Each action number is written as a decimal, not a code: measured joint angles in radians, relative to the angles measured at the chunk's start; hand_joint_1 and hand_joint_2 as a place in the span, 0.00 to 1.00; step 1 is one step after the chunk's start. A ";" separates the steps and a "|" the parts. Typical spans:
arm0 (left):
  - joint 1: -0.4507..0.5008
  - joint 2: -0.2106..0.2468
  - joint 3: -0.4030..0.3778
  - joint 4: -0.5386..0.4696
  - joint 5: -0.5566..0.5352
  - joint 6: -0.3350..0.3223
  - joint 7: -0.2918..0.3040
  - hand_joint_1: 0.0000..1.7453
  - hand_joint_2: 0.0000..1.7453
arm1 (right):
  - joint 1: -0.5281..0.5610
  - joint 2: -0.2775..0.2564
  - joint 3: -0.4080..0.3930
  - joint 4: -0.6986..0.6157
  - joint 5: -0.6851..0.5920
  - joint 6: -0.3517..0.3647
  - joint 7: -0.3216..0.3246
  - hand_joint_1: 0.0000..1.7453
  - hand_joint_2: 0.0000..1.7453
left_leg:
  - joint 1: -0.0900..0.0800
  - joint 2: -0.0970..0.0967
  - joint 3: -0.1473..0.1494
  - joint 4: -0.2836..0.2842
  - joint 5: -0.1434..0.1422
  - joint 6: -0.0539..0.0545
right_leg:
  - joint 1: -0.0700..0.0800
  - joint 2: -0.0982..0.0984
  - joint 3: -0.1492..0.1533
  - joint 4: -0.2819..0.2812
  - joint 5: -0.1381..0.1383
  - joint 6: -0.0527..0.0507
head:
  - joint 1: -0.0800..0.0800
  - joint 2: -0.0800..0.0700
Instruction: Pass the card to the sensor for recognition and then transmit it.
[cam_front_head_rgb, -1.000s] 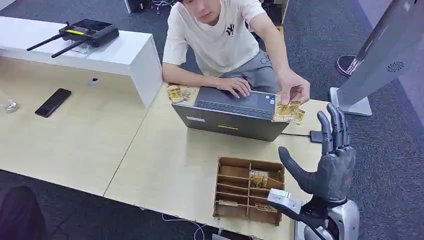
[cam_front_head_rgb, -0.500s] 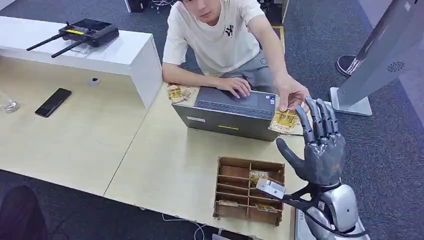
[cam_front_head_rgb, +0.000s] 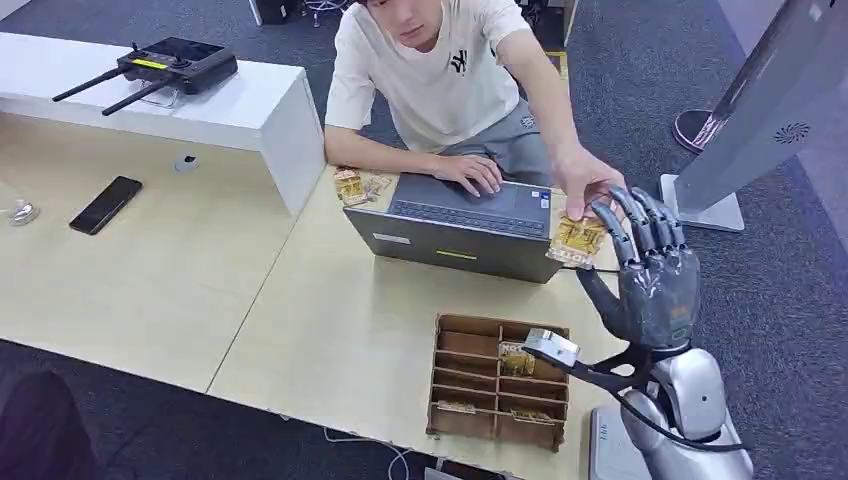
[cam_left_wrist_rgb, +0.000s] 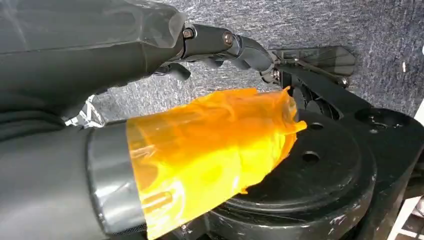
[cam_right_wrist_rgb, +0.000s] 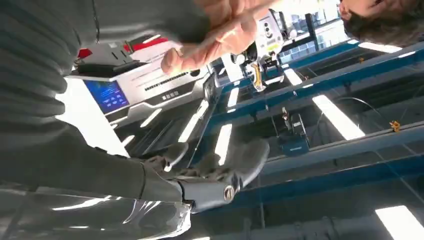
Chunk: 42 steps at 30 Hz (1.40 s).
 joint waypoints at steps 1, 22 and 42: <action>0.000 0.000 0.000 0.000 -0.003 0.001 -0.001 0.00 0.00 | -0.001 0.000 0.000 0.003 0.000 0.000 0.000 0.92 1.00 | 0.000 0.000 0.000 0.000 0.000 0.000 | 0.000 0.000 0.000 0.000 0.000 0.000 | 0.000 0.000; 0.005 0.001 0.000 0.000 -0.071 0.016 -0.030 0.00 0.00 | 0.000 0.000 -0.010 0.028 -0.013 0.000 0.003 0.98 1.00 | 0.000 0.000 0.000 0.000 0.000 0.000 | 0.000 0.000 0.000 0.000 0.000 0.000 | 0.000 0.000; 0.008 -0.008 0.080 0.000 -0.161 0.037 -0.047 0.00 0.00 | 0.046 -0.008 0.007 -0.066 -0.251 0.068 0.087 1.00 1.00 | 0.000 0.000 0.000 0.000 0.000 0.000 | 0.000 0.000 0.000 0.000 0.000 0.000 | 0.000 0.000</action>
